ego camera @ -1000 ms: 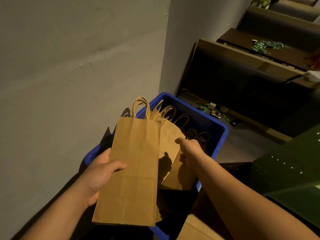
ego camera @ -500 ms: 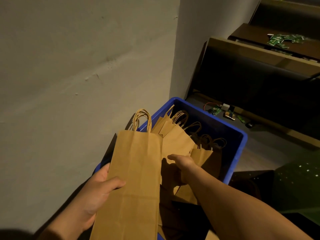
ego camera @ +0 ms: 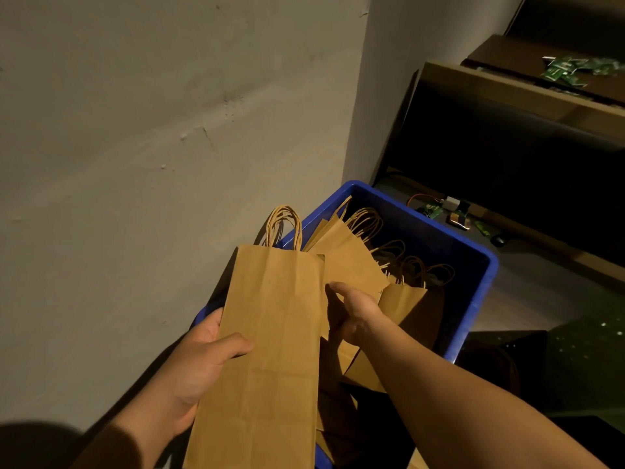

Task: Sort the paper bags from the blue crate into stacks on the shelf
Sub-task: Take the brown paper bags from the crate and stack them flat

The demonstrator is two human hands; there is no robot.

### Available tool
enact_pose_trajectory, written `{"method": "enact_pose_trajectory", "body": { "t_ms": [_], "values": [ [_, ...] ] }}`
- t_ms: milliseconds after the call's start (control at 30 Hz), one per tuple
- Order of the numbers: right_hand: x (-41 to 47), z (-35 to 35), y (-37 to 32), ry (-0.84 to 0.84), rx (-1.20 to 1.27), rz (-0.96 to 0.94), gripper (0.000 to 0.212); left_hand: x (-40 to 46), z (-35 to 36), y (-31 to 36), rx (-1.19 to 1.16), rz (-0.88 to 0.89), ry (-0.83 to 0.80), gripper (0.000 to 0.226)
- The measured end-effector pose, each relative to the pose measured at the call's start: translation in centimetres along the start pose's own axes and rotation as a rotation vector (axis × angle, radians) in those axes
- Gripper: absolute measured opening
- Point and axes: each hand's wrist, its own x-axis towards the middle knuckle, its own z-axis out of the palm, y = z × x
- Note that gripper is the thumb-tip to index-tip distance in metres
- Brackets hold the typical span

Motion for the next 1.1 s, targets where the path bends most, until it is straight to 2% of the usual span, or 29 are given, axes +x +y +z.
{"method": "enact_pose_trajectory", "body": {
  "t_ms": [133, 267, 400, 467, 567, 700, 933, 1033, 1100],
  "values": [
    [-0.2, -0.3, 0.2, 0.049, 0.105, -0.021, 0.04, -0.1, 0.1, -0.1, 0.011, 0.014, -0.002, 0.057],
    [-1.2, -1.0, 0.6, 0.142, 0.119, -0.164, 0.036, 0.0, 0.0, -0.3, 0.039, 0.02, 0.006, 0.057],
    [-3.0, -1.8, 0.6, 0.23, 0.005, -0.306, 0.048, 0.3, 0.0, -0.6, 0.056, 0.025, 0.018, 0.036],
    [-4.1, -2.4, 0.8, 0.242, -0.091, -0.378, 0.055, 0.3, 0.0, -0.7, 0.067, 0.028, 0.024, 0.035],
    [-6.1, -3.2, 0.6, 0.178, -0.139, -0.415, 0.04, 0.2, 0.1, -0.7, 0.076, 0.044, 0.019, 0.035],
    [-7.9, -4.4, 0.0, 0.148, -0.003, -0.552, 0.041, 0.4, 0.3, -0.7, 0.082, 0.064, 0.013, 0.04],
    [-11.4, -8.4, -2.3, 0.318, 0.02, -0.782, 0.021, 0.2, 1.0, -0.2, 0.119, 0.098, 0.0, 0.037],
    [-12.6, -10.4, -3.2, 0.323, 0.094, -0.777, 0.016, 0.1, 1.6, 0.0, 0.145, 0.106, 0.007, 0.037],
    [-13.7, -11.1, -3.4, 0.244, 0.12, -0.717, 0.014, 0.1, 2.1, 0.1, 0.146, 0.116, 0.014, 0.037]
  ]
}}
